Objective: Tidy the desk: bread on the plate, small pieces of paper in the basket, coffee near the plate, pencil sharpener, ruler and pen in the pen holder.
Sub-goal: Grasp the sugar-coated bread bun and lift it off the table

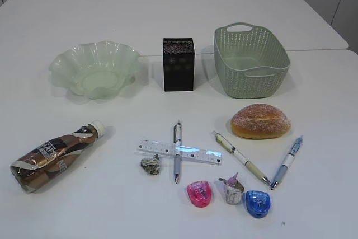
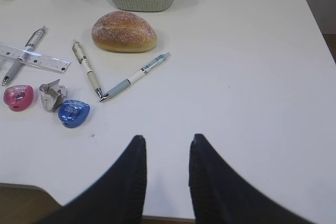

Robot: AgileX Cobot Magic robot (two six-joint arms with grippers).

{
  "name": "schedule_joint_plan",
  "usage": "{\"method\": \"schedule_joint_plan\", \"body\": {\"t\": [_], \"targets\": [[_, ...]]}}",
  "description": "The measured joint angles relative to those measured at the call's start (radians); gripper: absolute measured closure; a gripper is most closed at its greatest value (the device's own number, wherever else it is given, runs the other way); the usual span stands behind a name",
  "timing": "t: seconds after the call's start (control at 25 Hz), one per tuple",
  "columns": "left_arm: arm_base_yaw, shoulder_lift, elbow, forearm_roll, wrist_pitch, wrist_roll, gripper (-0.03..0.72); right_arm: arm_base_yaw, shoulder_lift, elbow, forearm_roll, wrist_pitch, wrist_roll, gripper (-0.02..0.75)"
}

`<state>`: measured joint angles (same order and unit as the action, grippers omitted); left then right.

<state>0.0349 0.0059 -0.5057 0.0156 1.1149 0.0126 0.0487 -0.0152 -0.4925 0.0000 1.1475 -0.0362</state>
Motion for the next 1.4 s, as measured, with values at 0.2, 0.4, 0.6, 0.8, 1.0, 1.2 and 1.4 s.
{"method": "schedule_joint_plan", "body": {"t": [0.2, 0.4, 0.6, 0.8, 1.0, 1.2, 1.4], "targets": [[0.000, 0.000, 0.000, 0.000, 0.000, 0.000, 0.420, 0.000, 0.000, 0.000, 0.000, 0.000, 0.000, 0.499], [0.000, 0.000, 0.000, 0.000, 0.000, 0.000, 0.420, 0.000, 0.000, 0.000, 0.000, 0.000, 0.000, 0.499], [0.000, 0.000, 0.000, 0.000, 0.000, 0.000, 0.420, 0.000, 0.000, 0.000, 0.000, 0.000, 0.000, 0.499], [0.000, 0.000, 0.000, 0.000, 0.000, 0.000, 0.420, 0.000, 0.000, 0.000, 0.000, -0.002, 0.000, 0.499], [0.000, 0.000, 0.000, 0.000, 0.000, 0.000, 0.436, 0.000, 0.000, 0.000, 0.000, -0.004, 0.000, 0.499], [0.000, 0.000, 0.000, 0.000, 0.000, 0.000, 0.440, 0.000, 0.000, 0.000, 0.000, -0.004, 0.000, 0.499], [0.000, 0.000, 0.000, 0.000, 0.000, 0.000, 0.441, 0.000, 0.000, 0.000, 0.000, -0.004, 0.000, 0.498]]}}
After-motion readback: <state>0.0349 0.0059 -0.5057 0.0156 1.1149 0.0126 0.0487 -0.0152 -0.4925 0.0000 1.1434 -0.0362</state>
